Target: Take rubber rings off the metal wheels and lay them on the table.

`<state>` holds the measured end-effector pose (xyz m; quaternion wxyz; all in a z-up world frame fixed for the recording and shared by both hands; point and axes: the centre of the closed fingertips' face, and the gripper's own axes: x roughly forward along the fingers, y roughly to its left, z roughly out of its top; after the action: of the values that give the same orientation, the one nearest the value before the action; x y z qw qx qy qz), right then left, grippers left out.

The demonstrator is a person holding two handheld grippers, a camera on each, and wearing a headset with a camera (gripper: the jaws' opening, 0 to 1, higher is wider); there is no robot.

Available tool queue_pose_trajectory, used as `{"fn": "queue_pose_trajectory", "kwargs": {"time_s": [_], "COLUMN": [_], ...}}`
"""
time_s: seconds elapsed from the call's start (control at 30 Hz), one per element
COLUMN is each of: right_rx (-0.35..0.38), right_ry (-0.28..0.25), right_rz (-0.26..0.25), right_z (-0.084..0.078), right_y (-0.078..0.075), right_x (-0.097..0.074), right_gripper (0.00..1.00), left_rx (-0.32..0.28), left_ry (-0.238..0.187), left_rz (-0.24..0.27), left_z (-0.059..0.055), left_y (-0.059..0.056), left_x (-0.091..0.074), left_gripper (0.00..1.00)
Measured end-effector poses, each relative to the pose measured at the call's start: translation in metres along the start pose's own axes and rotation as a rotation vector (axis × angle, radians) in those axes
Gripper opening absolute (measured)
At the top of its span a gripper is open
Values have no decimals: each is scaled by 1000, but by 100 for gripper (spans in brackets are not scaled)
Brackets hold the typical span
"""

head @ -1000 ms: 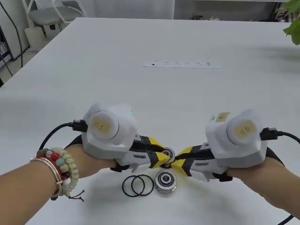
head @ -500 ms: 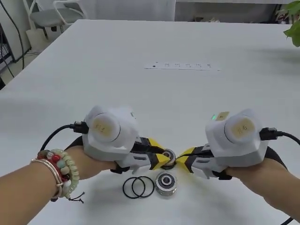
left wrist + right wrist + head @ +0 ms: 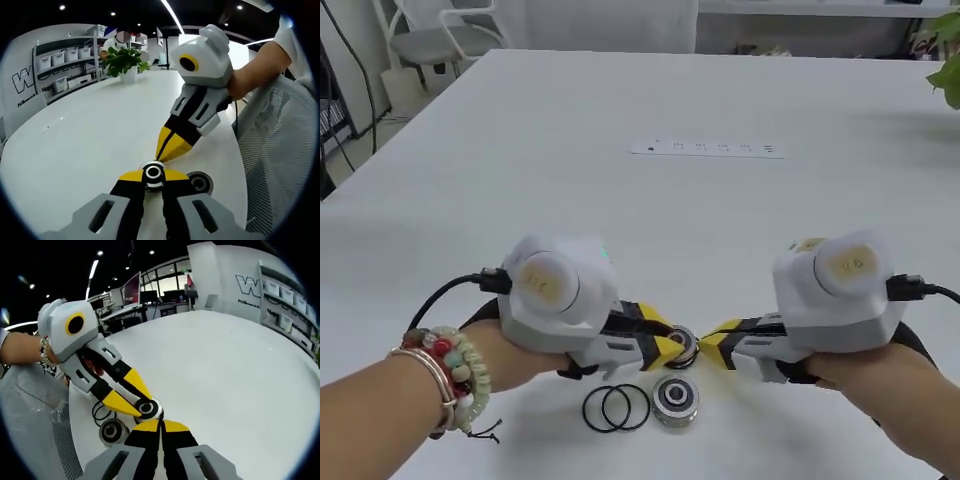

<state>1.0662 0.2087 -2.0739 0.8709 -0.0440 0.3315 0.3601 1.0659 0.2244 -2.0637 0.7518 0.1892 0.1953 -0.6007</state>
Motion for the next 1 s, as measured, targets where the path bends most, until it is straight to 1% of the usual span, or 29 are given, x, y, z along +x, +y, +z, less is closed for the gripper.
{"fn": "queue_pose_trajectory", "kwargs": {"time_s": [0.03,0.07,0.17,0.23,0.4,0.87,1.0], "right_rx": [17,33,32,56,85,80,102], "right_ry": [-17,-20,-13,-18,-18,-25,-33], "right_rz": [9,10,10,23,32,43,56], "right_z": [3,4,4,5,7,10,11], "right_y": [1,1,3,4,6,10,11], "right_x": [0,-1,-1,-1,-2,-2,-3], "right_gripper": [0,0,0,0,0,0,0], "left_rx": [0,0,-1,1,12,23,26], "left_ry": [-1,-3,-7,-8,-10,-10,-10], "left_rz": [-1,-1,-2,-2,-2,4,3], "left_z": [0,0,0,0,0,1,1], "left_y": [0,0,0,0,-1,-1,-1], "left_x": [0,0,0,0,0,0,0], "left_gripper": [8,8,8,8,8,8,8]}}
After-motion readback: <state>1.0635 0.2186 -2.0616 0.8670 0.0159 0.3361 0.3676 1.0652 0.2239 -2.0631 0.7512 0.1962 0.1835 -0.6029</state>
